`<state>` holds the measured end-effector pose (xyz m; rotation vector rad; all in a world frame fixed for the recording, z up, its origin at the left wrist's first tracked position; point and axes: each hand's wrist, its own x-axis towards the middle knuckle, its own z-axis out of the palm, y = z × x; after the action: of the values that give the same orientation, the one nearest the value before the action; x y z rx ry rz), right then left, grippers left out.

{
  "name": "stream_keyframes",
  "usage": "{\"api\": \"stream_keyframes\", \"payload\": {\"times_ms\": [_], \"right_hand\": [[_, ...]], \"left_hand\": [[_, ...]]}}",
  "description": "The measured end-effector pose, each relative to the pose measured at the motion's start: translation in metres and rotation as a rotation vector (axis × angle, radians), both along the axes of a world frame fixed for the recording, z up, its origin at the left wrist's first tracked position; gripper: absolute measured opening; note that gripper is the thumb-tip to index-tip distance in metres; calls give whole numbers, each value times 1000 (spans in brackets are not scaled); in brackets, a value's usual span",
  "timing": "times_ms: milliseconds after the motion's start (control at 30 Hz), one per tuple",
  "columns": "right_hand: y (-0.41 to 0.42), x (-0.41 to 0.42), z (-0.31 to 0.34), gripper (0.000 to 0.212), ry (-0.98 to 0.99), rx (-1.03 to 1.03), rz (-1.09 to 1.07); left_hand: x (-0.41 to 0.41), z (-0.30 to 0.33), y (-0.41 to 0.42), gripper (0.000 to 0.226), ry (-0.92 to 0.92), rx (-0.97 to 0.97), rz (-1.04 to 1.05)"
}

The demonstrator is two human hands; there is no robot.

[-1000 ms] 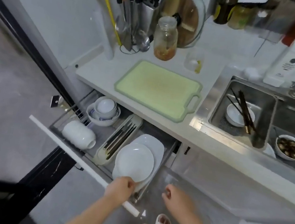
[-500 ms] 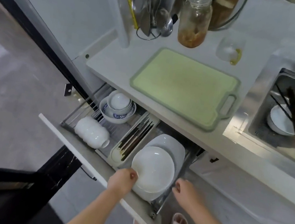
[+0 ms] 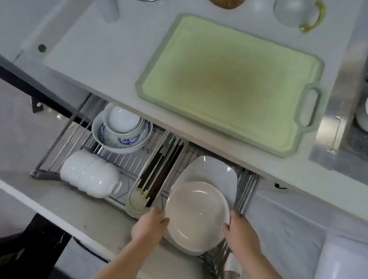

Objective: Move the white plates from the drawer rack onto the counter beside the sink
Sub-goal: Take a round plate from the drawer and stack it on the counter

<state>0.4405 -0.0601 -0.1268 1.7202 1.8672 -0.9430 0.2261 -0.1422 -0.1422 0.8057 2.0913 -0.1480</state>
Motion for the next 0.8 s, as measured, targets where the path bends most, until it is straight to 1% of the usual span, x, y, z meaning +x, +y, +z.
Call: {"api": "stream_keyframes", "payload": {"times_ms": [200, 367, 633, 800], "right_hand": [[6, -14, -23, 34, -137, -51, -32], [5, -17, -34, 37, -186, 0, -67], [7, -11, -18, 25, -158, 78, -131], [2, -9, -4, 20, -56, 123, -193]], "left_hand": [[0, -26, 4, 29, -61, 9, -2], [3, -31, 7, 38, -13, 20, -160], [6, -15, 8, 43, -8, 54, -108], [7, 3, 5, 45, -39, 92, -27]]}}
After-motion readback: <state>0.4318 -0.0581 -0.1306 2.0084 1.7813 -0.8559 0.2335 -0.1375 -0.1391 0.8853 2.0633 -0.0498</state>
